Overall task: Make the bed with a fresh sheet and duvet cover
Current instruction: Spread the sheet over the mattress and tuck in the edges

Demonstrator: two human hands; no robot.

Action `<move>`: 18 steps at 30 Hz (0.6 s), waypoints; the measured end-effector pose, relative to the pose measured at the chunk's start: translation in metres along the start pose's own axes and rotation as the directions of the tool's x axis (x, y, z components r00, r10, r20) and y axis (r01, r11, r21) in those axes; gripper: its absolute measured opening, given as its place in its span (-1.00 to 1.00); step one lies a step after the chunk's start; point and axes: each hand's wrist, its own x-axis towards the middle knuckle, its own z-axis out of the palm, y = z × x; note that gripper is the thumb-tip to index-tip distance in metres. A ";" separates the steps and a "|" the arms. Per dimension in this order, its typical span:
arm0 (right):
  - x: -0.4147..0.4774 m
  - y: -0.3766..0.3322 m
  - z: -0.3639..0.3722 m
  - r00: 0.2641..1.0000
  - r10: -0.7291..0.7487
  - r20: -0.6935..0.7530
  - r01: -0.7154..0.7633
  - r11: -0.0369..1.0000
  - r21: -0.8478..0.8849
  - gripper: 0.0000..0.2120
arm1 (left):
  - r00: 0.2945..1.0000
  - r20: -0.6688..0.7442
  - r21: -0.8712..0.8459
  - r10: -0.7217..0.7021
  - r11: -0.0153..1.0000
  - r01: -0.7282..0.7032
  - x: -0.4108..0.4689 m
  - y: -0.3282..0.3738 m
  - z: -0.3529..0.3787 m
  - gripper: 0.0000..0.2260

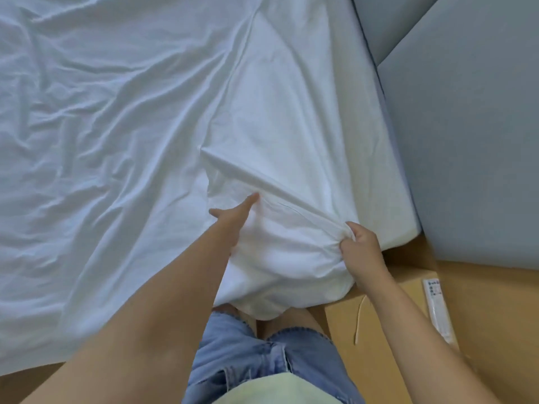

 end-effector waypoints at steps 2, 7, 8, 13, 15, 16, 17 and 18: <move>0.002 0.018 -0.023 0.999 0.035 -0.027 -0.035 0.999 0.003 -0.74 | 0.996 -0.085 0.023 -0.018 1.000 0.020 0.019 -0.008 0.020 0.19; 0.019 0.070 -0.069 0.990 0.135 0.042 -0.134 0.991 -0.030 -0.57 | 0.987 -0.149 0.102 -0.059 0.992 0.075 0.054 -0.048 0.057 0.04; 0.025 0.083 -0.072 0.982 0.177 0.068 -0.173 0.983 -0.057 -0.57 | 0.995 -0.049 0.008 -0.083 0.996 0.084 0.051 -0.052 0.064 -0.14; 0.059 0.122 -0.066 0.965 0.259 0.043 -0.257 0.965 -0.045 -0.84 | 0.894 0.355 0.362 0.272 0.842 -0.400 -0.009 -0.057 0.143 -0.77; 0.072 0.114 -0.065 0.931 0.309 0.194 -0.352 0.900 0.257 -0.77 | 0.746 0.585 0.472 0.320 0.614 -0.633 -0.038 -0.070 0.189 -0.75; 0.080 0.113 -0.069 0.906 0.323 0.275 -0.399 0.868 0.295 -0.78 | 0.681 0.662 0.491 0.314 0.505 -0.710 -0.046 -0.079 0.208 -0.75; 0.086 0.109 -0.074 0.891 0.299 0.342 -0.398 0.876 0.273 -0.80 | 0.639 0.703 0.510 0.313 0.405 -0.759 -0.050 -0.086 0.221 -0.76; 0.094 0.114 -0.080 0.891 0.296 0.344 -0.376 0.906 0.193 -0.82 | 0.612 0.721 0.515 0.325 0.338 -0.787 -0.051 -0.091 0.231 -0.77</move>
